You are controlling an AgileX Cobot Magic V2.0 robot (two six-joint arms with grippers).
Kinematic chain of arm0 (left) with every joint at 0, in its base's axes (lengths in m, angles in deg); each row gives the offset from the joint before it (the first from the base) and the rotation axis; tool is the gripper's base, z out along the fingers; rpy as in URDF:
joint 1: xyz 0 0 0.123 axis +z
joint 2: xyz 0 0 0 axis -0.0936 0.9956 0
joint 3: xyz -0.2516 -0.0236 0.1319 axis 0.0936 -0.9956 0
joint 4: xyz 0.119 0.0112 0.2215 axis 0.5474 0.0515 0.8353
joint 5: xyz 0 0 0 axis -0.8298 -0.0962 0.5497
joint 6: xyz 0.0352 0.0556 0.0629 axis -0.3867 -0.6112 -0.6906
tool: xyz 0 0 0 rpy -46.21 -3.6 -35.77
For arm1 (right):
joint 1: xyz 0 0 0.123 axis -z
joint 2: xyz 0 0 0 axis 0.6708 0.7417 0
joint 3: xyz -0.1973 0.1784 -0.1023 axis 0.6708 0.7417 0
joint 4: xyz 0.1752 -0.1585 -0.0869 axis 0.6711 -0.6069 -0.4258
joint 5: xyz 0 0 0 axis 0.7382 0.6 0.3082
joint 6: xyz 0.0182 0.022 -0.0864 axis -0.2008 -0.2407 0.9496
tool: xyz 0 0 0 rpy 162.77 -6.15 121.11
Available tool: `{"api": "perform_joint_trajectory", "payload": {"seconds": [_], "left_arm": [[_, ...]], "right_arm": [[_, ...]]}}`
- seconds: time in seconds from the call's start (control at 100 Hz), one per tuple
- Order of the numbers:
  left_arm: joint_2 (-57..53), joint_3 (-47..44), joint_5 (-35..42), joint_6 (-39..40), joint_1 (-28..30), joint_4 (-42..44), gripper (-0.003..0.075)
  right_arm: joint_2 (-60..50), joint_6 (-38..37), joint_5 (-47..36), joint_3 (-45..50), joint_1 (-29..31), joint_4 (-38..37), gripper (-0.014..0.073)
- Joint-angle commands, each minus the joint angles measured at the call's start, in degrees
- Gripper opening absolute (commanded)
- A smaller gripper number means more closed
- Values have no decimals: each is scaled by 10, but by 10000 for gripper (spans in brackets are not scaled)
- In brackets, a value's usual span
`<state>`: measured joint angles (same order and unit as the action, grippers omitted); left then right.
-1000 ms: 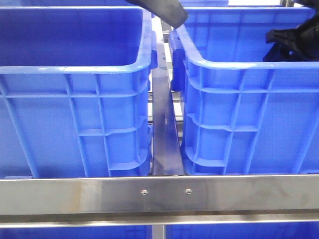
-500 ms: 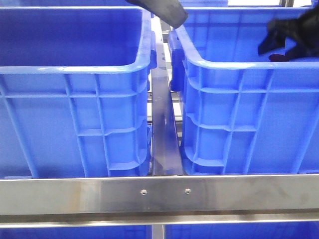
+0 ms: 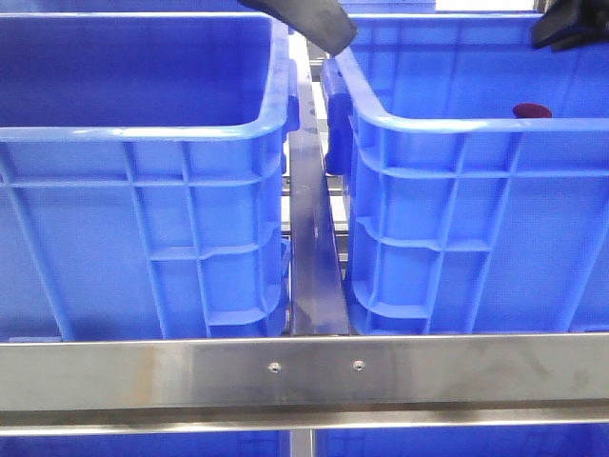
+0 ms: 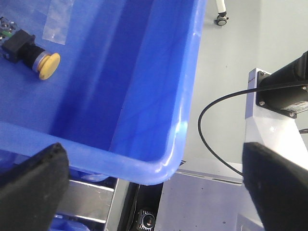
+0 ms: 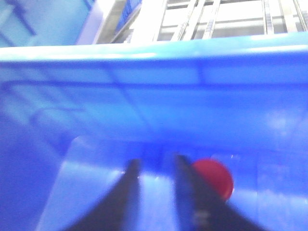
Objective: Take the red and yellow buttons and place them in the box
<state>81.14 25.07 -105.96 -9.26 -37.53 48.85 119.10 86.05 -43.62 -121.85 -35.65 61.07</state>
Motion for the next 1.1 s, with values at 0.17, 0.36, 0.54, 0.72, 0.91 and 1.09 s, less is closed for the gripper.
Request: {"api": "perform_joint_trajectory", "payload": {"seconds": [0.17, 0.36, 0.54, 0.72, 0.91, 1.09], "left_arm": [[-27, 17, 3, 2, -5, -28, 682], [-27, 17, 4, 2, -5, -20, 682], [-27, 17, 4, 2, -5, -20, 682], [-27, 17, 4, 2, -5, -20, 682], [-27, 17, 4, 2, -5, -20, 682], [-27, 17, 4, 2, -5, -20, 659]], "right_arm": [[-103, 5, 68, 43, 2, 20, -69], [-148, 5, 89, 96, 2, 24, -69], [-196, 5, 92, 152, 2, 24, -69], [-248, 5, 129, 199, 2, 42, -69], [-315, 5, 144, 244, 2, 53, -69], [-388, 5, 144, 287, 2, 53, -69]]}}
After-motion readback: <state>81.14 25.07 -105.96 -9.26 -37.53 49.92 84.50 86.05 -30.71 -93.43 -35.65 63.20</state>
